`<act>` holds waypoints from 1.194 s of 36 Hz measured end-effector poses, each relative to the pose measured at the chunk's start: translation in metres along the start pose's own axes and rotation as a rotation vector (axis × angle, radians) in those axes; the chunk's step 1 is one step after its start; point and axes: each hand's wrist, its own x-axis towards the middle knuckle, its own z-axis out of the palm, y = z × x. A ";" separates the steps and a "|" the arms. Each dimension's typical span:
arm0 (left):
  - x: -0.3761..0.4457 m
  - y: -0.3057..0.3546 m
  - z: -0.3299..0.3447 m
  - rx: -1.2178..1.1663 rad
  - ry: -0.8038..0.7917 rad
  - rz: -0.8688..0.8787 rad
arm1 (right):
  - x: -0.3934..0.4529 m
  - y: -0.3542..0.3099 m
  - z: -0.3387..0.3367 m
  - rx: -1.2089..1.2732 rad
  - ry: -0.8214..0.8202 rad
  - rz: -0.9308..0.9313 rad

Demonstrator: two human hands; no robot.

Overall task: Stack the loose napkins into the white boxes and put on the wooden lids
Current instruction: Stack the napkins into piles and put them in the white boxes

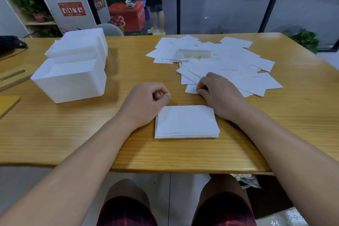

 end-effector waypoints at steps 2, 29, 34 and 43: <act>0.000 0.001 -0.001 -0.049 0.027 -0.002 | -0.005 -0.005 -0.005 0.164 0.003 -0.016; 0.004 0.016 -0.014 -0.627 0.161 0.024 | -0.015 -0.011 -0.012 0.621 0.054 0.002; 0.003 0.014 -0.015 -0.601 0.163 0.023 | -0.014 -0.014 -0.017 0.872 0.146 0.005; -0.001 0.017 -0.015 -0.520 0.158 -0.064 | -0.022 -0.016 -0.028 0.840 0.145 0.056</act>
